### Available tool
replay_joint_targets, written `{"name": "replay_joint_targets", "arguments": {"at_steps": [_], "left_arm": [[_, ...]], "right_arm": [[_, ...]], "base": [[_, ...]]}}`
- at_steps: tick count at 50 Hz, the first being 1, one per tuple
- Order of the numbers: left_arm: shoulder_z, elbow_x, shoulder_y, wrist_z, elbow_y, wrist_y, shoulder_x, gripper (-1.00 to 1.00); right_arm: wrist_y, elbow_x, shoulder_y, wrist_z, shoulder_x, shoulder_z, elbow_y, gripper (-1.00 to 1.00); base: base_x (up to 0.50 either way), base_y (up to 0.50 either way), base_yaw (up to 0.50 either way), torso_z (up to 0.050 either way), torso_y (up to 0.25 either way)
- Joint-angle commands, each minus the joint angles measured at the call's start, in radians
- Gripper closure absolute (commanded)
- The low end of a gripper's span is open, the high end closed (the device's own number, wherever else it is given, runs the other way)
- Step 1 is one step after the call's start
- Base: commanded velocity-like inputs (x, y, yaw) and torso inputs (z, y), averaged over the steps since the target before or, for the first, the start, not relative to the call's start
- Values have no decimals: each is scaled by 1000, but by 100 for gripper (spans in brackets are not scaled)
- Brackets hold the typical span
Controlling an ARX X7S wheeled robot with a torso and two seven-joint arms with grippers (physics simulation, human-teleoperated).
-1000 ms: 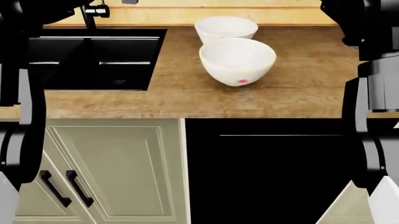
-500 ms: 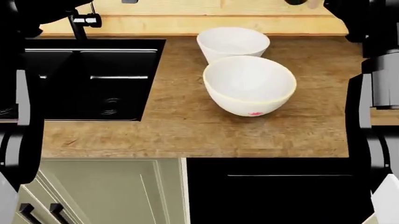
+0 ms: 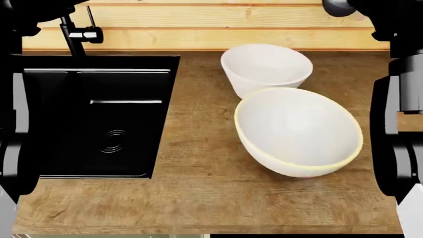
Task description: Stack the bowls in the sink.
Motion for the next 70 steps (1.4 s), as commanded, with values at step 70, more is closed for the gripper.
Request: {"name": "replay_joint_targets", "arguments": {"at_steps": [70], "left_arm": [[-77, -1837, 354, -1394, 550, -472, -411, -100]], "right_arm": [[311, 2508, -277, 1471, 1066, -440, -878, -100]], "base": [[51, 0, 0, 0, 0]]}}
